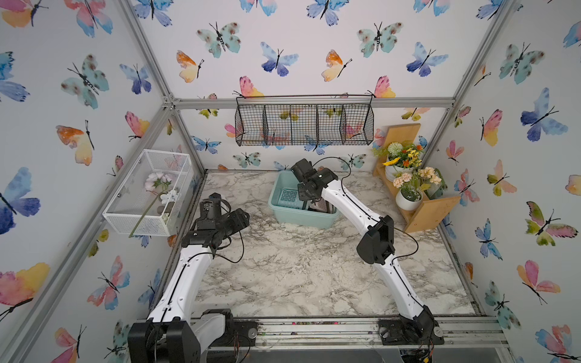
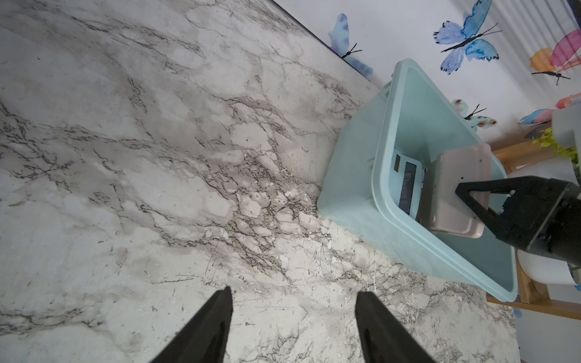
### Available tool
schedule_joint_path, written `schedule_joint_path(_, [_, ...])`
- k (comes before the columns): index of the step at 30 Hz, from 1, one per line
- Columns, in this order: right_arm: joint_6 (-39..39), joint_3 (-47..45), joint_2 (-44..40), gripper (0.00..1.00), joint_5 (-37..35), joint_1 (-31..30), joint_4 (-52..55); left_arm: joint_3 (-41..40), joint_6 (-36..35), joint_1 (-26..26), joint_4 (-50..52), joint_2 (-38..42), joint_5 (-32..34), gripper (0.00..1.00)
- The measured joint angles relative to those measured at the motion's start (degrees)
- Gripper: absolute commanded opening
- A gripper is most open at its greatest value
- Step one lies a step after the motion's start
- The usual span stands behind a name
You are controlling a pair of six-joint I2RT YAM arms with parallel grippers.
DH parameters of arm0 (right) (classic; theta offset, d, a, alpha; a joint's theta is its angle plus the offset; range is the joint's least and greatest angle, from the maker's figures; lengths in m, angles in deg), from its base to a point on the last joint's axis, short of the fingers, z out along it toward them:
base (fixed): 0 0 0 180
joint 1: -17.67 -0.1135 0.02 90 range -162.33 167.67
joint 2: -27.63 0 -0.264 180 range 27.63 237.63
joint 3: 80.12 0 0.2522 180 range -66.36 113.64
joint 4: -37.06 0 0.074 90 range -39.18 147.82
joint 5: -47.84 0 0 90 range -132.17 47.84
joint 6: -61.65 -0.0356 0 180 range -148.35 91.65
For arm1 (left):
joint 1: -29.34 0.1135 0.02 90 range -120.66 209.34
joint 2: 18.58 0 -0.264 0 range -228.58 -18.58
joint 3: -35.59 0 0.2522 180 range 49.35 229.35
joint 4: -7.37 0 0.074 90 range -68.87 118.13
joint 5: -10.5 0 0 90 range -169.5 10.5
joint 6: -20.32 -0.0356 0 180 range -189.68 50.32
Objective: Put the calculator in the storage box
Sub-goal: Place the calculator in the storage box.
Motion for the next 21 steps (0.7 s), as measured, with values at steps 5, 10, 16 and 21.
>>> schedule_joint_path(5, [-0.35, -0.85, 1.29, 0.28, 3.37, 1.44, -3.74, 0.00, -0.02, 0.00, 0.04, 0.02, 0.02, 0.69])
schedule_joint_path(10, [-0.44, -1.40, 1.99, 0.38, 5.57, 1.68, -6.34, 0.00, -0.04, 0.00, 0.09, 0.02, 0.02, 0.69])
schedule_joint_path(16, [-0.48, -3.17, 1.97, 0.52, 7.50, 1.79, -6.93, 0.00, -0.04, 0.02, 0.13, 0.02, 0.02, 0.69])
schedule_joint_path(21, [-0.31, -6.21, 0.46, 0.64, 7.96, 1.75, -8.11, 0.00, -0.04, 0.02, 0.15, 0.02, 0.04, 0.69])
